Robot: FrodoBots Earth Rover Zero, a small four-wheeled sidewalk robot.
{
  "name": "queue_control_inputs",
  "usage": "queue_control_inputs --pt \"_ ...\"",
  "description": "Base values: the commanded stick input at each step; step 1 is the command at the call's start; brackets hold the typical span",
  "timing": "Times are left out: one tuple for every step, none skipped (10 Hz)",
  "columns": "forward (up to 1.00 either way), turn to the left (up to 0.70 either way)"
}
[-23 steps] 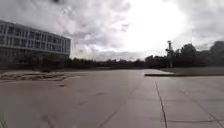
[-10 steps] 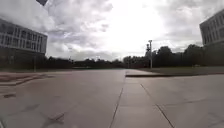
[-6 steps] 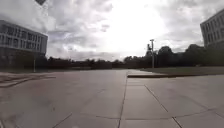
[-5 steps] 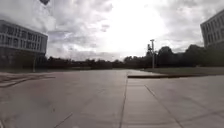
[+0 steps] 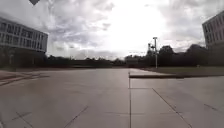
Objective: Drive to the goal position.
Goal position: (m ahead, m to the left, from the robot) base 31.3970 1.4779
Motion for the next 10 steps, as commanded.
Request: queue_control_inputs --pt "1.0 0.0" --pt "1.0 0.0" --pt "1.0 0.0" --pt "1.0 0.0" --pt "1.0 0.0" --pt "1.0 0.0" --pt "1.0 0.0" --pt "1.0 0.0" --pt "1.0 0.0" --pt "1.0 0.0"
